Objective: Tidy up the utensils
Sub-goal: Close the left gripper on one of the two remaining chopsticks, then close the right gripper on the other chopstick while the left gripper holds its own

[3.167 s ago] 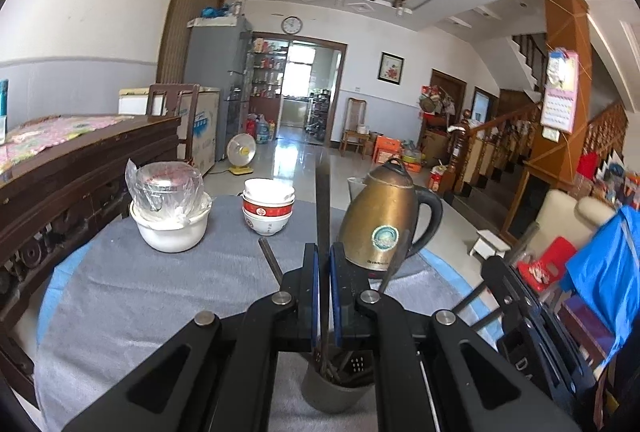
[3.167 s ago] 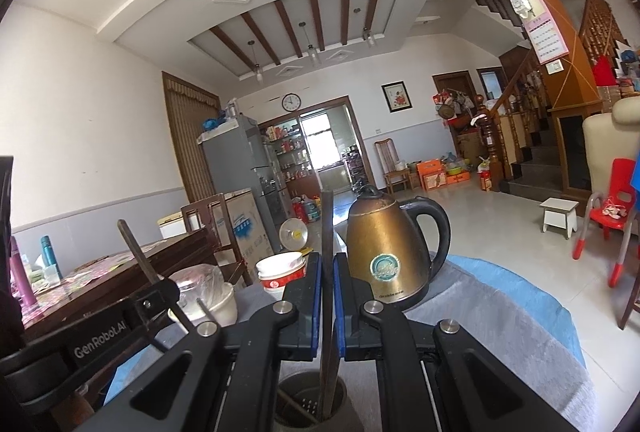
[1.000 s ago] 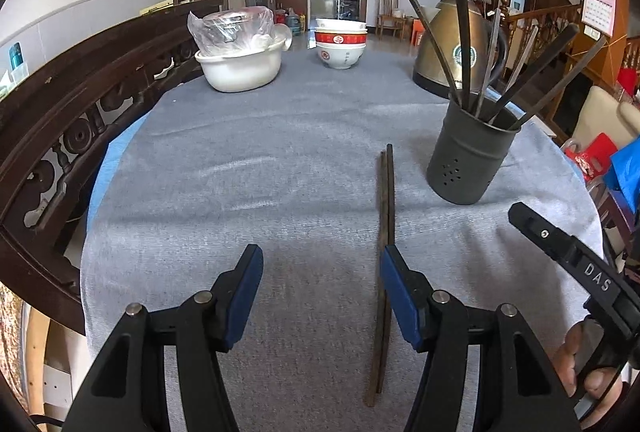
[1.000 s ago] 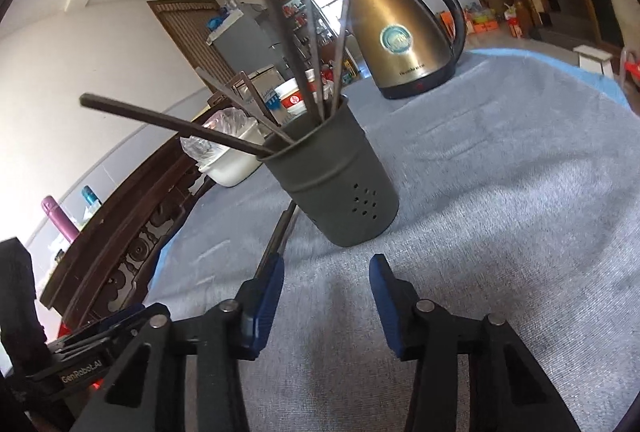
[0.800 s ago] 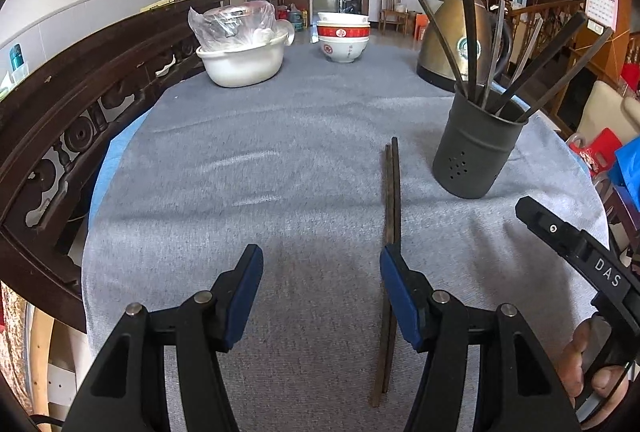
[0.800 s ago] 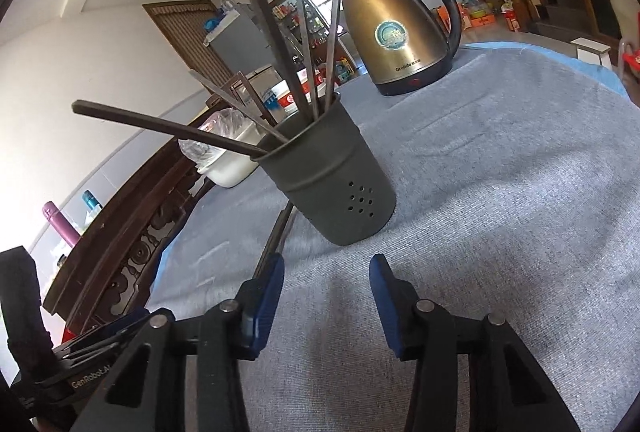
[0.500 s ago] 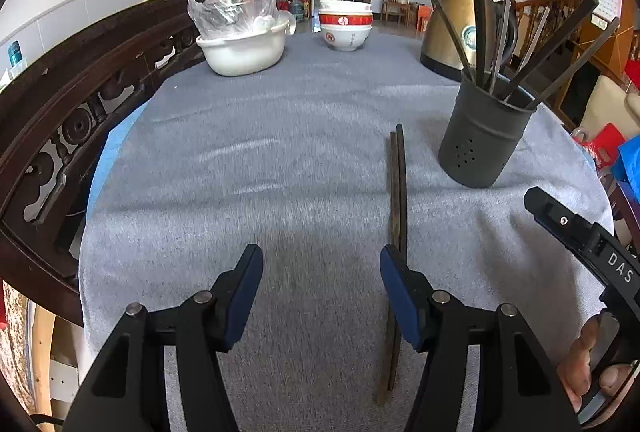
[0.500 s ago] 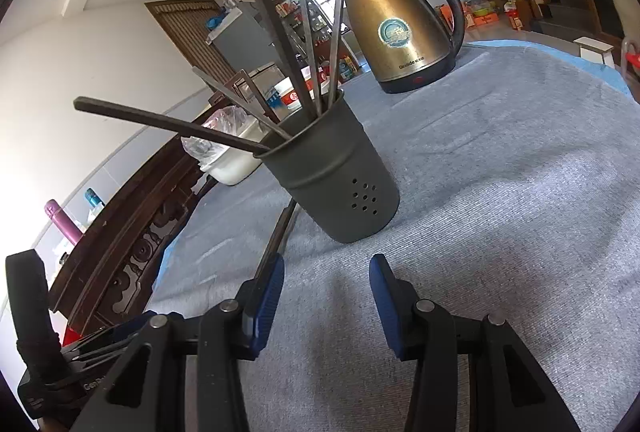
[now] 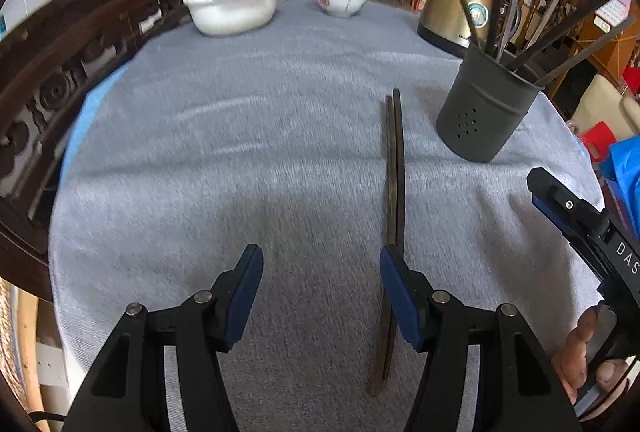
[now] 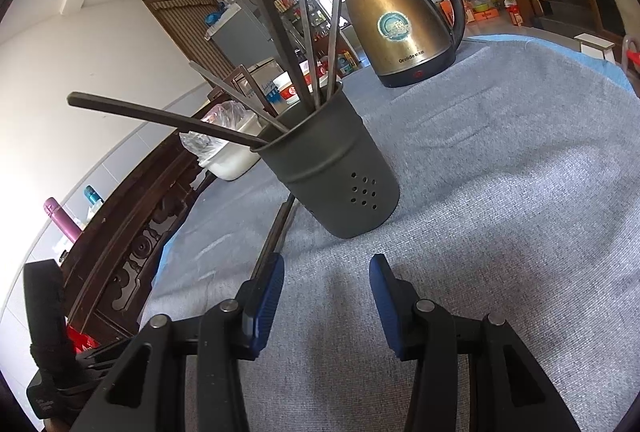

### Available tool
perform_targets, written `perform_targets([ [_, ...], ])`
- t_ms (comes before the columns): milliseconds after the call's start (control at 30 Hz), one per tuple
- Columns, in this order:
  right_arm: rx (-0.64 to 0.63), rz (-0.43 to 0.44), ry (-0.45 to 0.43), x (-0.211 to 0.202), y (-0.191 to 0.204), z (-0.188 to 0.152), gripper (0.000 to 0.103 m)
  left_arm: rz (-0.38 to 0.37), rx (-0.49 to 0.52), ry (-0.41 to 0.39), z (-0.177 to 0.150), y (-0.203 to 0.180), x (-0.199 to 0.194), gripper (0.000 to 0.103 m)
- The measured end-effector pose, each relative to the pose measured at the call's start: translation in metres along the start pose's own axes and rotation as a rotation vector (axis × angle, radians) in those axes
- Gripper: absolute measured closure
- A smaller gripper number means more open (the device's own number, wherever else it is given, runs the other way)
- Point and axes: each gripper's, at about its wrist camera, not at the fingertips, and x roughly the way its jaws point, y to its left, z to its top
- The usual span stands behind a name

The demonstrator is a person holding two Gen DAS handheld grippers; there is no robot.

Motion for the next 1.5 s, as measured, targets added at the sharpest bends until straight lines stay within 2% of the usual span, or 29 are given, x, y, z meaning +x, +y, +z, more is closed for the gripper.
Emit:
perform_targets([
  [200,0.002,-0.001,0.002,0.001,0.0,0.0,0.054,-0.056,-0.046,0.053,-0.002,0.009,0.01,0.042],
  [400,0.004,0.0,0.007,0.002,-0.001,-0.001,0.054,-0.069,-0.034,0.064,-0.004,0.002,0.014,0.042],
  [633,0.007,0.002,0.013,0.003,-0.001,-0.001,0.054,-0.059,0.003,0.064,-0.001,-0.01,0.02,0.042],
  [1067,0.01,0.001,0.015,0.004,-0.002,-0.001,0.054,-0.026,-0.009,0.078,0.012,-0.009,0.029,0.043],
  [1167,0.009,0.002,0.017,0.004,-0.002,-0.001,0.054,-0.035,0.002,0.079,0.013,-0.013,0.029,0.054],
  [1233,0.009,-0.004,0.022,0.005,-0.002,-0.001,0.054,-0.032,0.019,0.086,0.016,-0.018,0.031,0.066],
  [1300,0.01,-0.001,0.023,0.005,-0.003,0.0,0.054,-0.033,0.029,0.083,0.017,-0.021,0.032,0.083],
  [1367,0.011,-0.002,0.025,0.006,-0.003,0.0,0.054,-0.022,0.037,0.077,0.016,-0.021,0.032,0.093],
  [1500,0.009,-0.004,0.033,0.007,-0.002,0.001,0.055,-0.055,-0.001,0.089,0.016,-0.012,0.032,0.097],
])
